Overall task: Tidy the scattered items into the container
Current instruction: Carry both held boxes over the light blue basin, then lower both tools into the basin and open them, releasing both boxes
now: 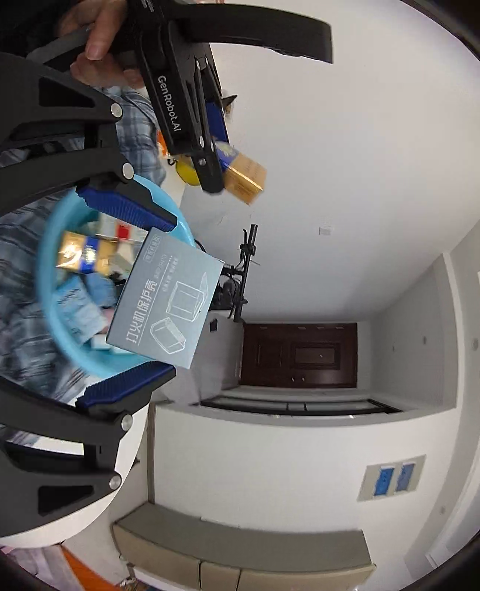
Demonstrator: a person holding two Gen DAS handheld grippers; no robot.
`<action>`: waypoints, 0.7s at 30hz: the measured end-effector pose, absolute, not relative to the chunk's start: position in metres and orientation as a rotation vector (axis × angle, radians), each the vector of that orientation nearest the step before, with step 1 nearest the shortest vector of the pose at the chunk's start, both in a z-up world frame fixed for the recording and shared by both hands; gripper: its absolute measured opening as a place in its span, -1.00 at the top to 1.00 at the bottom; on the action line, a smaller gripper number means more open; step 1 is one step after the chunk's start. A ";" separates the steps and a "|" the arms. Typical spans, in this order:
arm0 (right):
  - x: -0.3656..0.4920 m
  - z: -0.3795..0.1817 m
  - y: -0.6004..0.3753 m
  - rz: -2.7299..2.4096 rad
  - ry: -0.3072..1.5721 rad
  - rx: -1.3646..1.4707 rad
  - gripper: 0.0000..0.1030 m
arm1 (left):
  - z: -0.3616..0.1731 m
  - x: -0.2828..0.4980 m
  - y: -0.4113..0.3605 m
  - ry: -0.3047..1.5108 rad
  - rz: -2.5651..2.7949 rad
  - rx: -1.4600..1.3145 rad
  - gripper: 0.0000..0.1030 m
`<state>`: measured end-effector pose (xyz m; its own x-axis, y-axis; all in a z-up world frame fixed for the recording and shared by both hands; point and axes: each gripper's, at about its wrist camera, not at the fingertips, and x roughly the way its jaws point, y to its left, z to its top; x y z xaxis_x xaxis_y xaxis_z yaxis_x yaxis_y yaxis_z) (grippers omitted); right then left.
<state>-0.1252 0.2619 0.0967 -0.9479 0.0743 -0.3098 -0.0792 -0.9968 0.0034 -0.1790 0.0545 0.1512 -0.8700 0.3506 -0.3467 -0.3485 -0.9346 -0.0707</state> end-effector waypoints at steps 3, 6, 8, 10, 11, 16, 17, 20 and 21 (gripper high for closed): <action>-0.172 0.094 0.279 3.030 0.075 -0.541 -0.38 | 0.150 -0.223 0.065 0.046 2.784 -0.529 -0.22; -0.211 0.085 0.294 2.990 0.070 -0.582 -0.38 | 0.146 -0.267 0.063 -0.038 2.771 -0.578 -0.22; -0.228 0.080 0.304 2.963 0.096 -0.601 -0.38 | 0.138 -0.292 0.065 -0.047 2.778 -0.628 -0.22; -0.242 0.079 0.311 2.961 0.126 -0.633 -0.38 | 0.131 -0.314 0.068 -0.039 2.790 -0.707 -0.21; -0.247 0.080 0.314 2.958 0.130 -0.629 -0.38 | 0.130 -0.321 0.068 -0.064 2.777 -0.737 -0.21; -0.262 0.087 0.322 2.958 0.140 -0.684 -0.38 | 0.134 -0.331 0.076 -0.041 2.751 -0.750 -0.21; -0.262 0.088 0.323 2.962 0.147 -0.691 -0.38 | 0.136 -0.331 0.077 -0.036 2.747 -0.744 -0.21; -0.265 0.095 0.322 2.959 0.125 -0.690 -0.38 | 0.141 -0.330 0.077 -0.023 2.752 -0.733 -0.21; -0.270 0.098 0.317 2.960 0.117 -0.705 -0.38 | 0.141 -0.330 0.078 -0.026 2.743 -0.749 -0.21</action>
